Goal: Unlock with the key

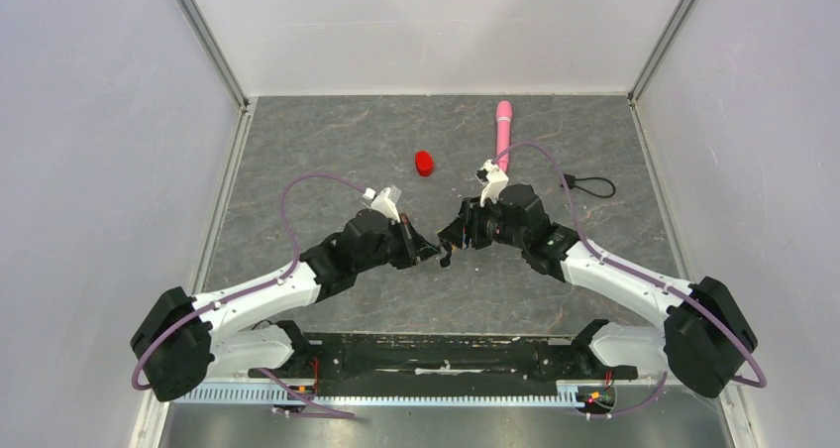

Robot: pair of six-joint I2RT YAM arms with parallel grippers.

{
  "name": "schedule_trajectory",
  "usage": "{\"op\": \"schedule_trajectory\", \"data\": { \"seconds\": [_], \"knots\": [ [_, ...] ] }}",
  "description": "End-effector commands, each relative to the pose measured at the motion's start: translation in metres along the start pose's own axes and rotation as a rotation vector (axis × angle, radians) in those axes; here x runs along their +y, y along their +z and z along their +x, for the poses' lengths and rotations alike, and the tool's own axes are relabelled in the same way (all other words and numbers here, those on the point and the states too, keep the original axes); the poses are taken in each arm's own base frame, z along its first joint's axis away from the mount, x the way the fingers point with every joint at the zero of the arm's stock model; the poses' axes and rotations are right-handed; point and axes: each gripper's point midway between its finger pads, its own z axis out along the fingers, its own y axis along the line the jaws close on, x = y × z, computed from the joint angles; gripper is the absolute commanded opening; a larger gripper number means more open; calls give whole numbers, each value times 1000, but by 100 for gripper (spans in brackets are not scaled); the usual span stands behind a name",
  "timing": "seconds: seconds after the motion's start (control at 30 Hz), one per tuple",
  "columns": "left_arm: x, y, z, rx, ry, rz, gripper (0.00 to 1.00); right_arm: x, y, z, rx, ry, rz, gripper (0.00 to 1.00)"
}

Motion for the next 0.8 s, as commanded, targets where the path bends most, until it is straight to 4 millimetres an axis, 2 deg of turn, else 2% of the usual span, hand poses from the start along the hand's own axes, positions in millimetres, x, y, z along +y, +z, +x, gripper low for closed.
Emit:
{"op": "schedule_trajectory", "data": {
  "seconds": [0.0, 0.2, 0.47, 0.77],
  "knots": [
    [-9, 0, -2, -5, 23, 40, 2, 42, -12, -40, -139, -26, -162, 0],
    [-11, -4, -2, -1, 18, 45, 2, 39, -13, -40, -148, -36, -152, 0],
    [9, -11, -8, -16, 77, -89, 2, 39, -12, -40, -149, -45, -157, 0],
    [-6, -8, -13, -26, 77, -34, 2, 44, -10, -36, -138, -38, -194, 0]
  ]
}}
